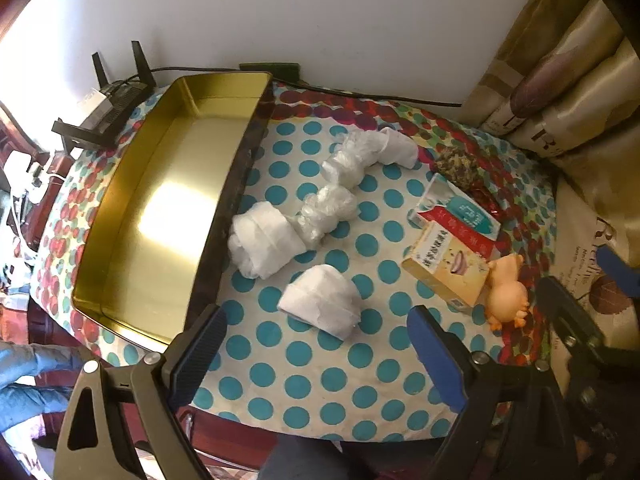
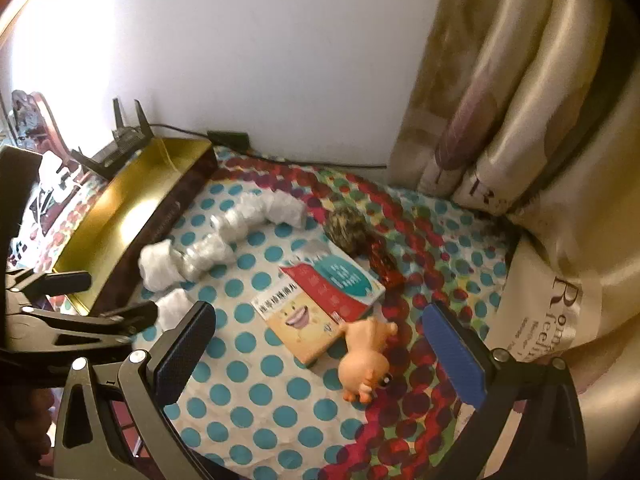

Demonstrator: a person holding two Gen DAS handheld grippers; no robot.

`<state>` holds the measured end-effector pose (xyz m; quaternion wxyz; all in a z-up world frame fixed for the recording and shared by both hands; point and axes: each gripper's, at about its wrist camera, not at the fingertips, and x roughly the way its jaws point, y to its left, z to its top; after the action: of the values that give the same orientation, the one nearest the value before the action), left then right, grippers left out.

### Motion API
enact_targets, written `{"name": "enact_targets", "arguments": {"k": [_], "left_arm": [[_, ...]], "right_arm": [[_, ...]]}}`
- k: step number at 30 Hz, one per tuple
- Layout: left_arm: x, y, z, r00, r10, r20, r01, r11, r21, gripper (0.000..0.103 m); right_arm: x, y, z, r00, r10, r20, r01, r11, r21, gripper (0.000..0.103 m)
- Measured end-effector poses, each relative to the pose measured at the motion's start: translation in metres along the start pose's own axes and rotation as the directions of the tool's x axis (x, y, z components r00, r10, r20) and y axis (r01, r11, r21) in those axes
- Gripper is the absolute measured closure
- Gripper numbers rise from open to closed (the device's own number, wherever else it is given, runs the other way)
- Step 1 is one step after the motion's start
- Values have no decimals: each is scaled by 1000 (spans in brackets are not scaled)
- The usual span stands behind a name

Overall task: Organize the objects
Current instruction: 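Grasp the orange pig toy with the right gripper while the left grasps a white sock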

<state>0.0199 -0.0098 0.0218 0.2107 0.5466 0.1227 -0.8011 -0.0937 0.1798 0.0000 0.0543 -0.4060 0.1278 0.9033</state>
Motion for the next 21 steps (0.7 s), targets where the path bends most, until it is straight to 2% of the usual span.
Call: {"name": "enact_targets", "arguments": {"k": [3,7,9,13,15,18,21], "left_arm": [[-1,0,-2,1000,-21,-10,21,1000,-1,9],[2,0,-3,1000,-4,-28,4,1000,2,9],[2,3,-5,999,-21,-31,20,1000,-17,9],[8,10,-4,999,-9,-46,6,998,-55,9],[15,15,-5,998,-17,-64,12,997,-78,9],[24,19,-8,995,-39,-92,29,994,-104,9],[30,23,-11,993,-62,-102,49,991,-128,9]], "right_arm": [[9,-8,-4,999,-33,-34,34,999,19,0],[25,-22,-12,994,-58,-93,62,997,40,0],[34,-29,-17,990,-67,-127,75,996,54,0],[52,-40,-28,979,-88,-184,101,993,64,0],[62,-47,-35,972,-76,-222,97,992,85,0],[77,-50,-41,960,-100,-261,118,991,56,0],[91,-48,-45,951,-125,-283,133,991,9,8]]}}
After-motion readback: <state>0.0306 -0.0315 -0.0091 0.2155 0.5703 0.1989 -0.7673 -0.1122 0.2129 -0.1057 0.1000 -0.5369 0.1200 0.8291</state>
